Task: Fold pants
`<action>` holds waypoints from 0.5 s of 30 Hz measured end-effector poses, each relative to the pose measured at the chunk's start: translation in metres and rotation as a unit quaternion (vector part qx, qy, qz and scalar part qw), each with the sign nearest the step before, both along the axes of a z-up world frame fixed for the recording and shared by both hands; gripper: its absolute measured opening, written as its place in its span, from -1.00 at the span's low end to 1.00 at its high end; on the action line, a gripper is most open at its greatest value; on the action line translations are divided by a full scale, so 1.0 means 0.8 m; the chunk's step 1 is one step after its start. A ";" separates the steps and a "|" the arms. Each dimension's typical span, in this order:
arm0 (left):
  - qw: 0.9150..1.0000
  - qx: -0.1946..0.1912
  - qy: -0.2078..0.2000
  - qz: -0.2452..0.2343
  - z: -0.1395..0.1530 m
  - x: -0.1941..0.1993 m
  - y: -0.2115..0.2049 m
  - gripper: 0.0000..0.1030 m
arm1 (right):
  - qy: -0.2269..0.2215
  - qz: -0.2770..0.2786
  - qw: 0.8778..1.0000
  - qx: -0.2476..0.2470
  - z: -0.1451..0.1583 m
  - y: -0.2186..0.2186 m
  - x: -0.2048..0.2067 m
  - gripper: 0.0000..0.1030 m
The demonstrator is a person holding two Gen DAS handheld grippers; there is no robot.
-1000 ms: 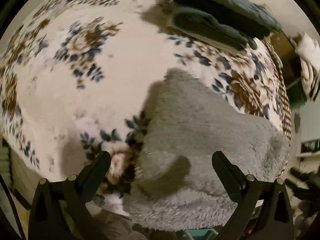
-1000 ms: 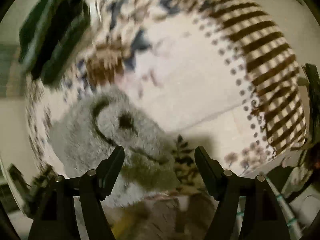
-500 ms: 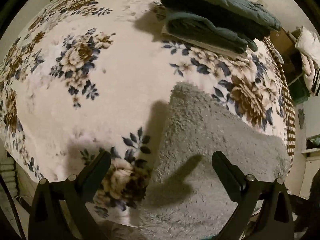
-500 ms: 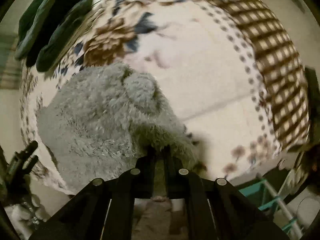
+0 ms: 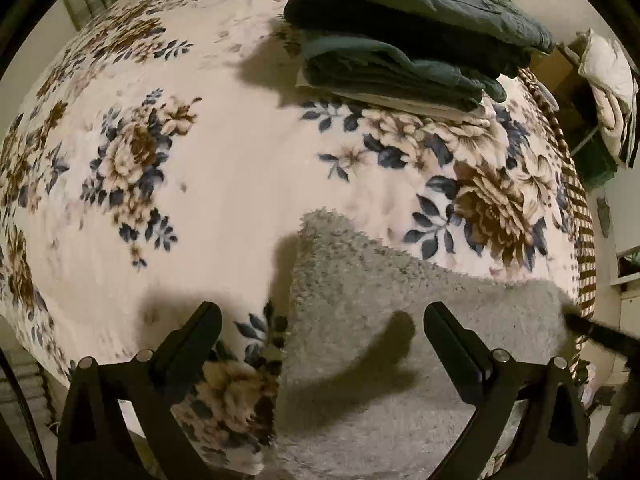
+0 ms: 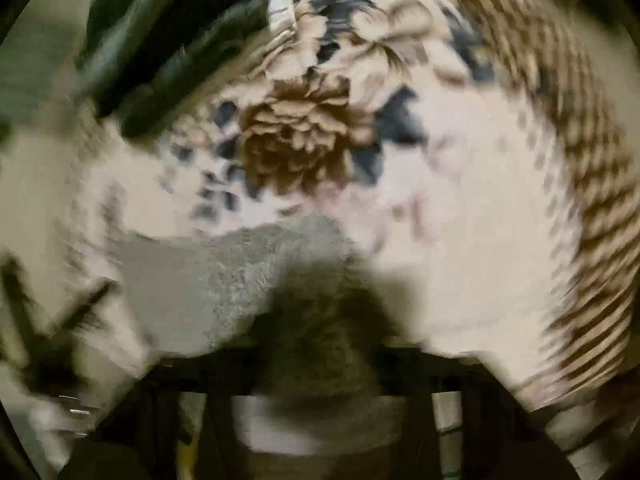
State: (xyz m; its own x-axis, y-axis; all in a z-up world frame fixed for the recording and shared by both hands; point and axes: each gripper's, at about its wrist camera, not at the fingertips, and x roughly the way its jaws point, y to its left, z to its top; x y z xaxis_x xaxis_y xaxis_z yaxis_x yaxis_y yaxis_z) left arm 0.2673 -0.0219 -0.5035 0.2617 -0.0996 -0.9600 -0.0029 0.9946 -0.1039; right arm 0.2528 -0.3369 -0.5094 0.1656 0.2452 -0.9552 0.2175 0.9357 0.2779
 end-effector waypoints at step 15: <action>0.999 -0.028 0.022 0.019 -0.017 -0.020 0.008 1.00 | 0.087 -0.127 0.979 0.137 -0.029 -0.067 -0.140 0.51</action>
State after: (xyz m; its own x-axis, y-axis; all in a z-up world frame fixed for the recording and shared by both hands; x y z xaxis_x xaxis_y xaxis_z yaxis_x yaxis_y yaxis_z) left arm 0.2514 -0.0158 -0.5167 0.2236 -0.1448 -0.9639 -0.0464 0.9862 -0.1589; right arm 0.1411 -0.3907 -0.5326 0.0943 0.4675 -0.8789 0.4991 0.7417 0.4481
